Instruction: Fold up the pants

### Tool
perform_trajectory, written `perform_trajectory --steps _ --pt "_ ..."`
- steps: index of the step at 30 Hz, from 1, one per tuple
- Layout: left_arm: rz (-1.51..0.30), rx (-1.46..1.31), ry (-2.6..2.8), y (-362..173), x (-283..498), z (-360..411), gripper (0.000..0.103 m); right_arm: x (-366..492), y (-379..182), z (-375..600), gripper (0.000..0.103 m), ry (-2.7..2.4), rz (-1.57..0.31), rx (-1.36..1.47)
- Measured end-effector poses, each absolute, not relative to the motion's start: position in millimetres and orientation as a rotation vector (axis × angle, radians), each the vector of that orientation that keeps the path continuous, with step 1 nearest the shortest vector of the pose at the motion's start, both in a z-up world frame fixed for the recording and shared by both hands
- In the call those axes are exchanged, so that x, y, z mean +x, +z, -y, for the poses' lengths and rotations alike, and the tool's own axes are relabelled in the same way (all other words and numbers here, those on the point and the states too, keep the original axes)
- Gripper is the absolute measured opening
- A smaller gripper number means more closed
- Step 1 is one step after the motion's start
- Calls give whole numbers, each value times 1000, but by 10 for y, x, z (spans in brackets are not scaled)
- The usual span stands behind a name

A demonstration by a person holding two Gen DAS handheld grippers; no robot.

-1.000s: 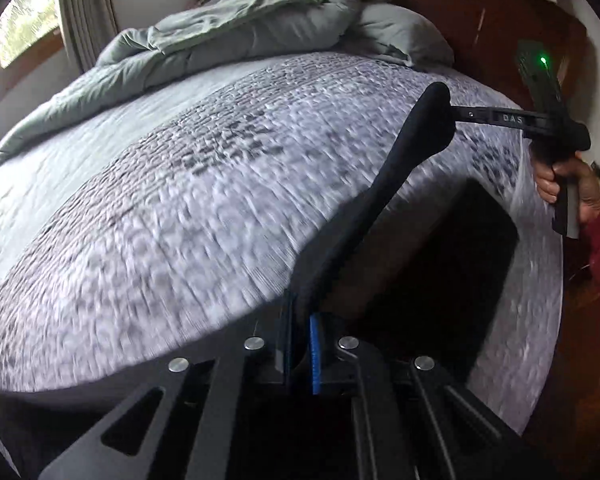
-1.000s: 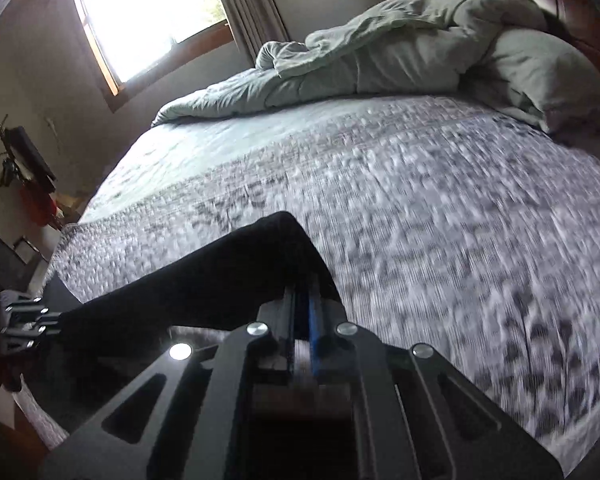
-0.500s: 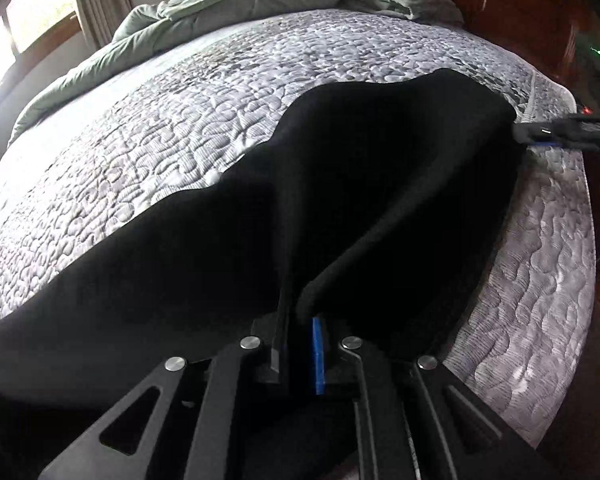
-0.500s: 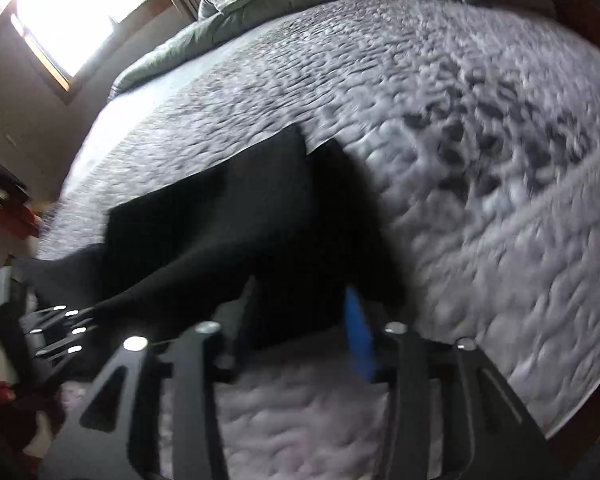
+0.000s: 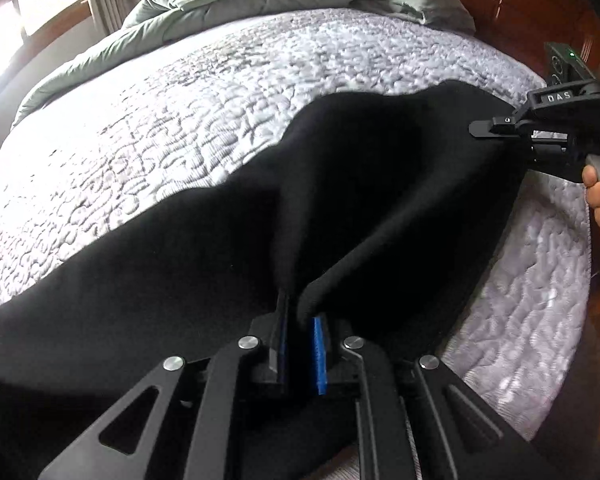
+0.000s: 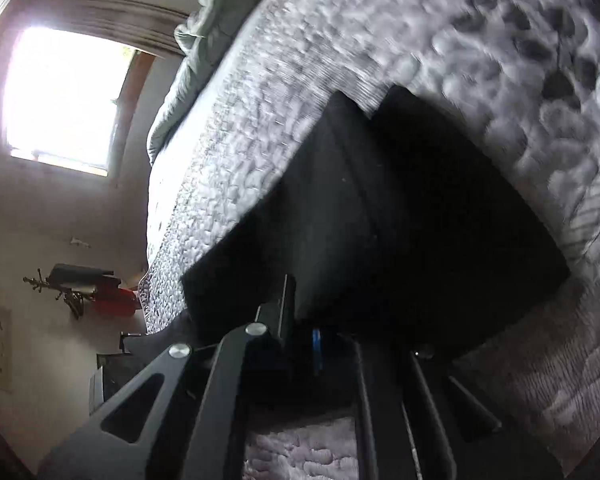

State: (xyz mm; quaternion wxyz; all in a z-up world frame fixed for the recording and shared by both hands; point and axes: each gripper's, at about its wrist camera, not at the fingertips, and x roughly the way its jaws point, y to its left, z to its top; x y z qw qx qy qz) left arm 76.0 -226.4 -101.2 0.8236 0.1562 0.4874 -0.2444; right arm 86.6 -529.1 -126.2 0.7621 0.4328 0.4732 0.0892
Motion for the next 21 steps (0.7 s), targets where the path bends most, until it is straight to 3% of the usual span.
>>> perform_trajectory --steps 5,12,16,21 --pt "-1030 294 -592 -758 599 2250 13 647 -949 5327 5 149 -978 863" --pt "-1117 323 -593 -1169 493 2442 13 646 -1448 5375 5 45 -1075 879" --pt "-1133 282 -597 -1166 530 2413 13 501 -1188 5384 27 -44 -1068 812" --pt "-1138 264 -595 -1169 531 2403 13 228 -633 5166 31 -233 -1008 591"
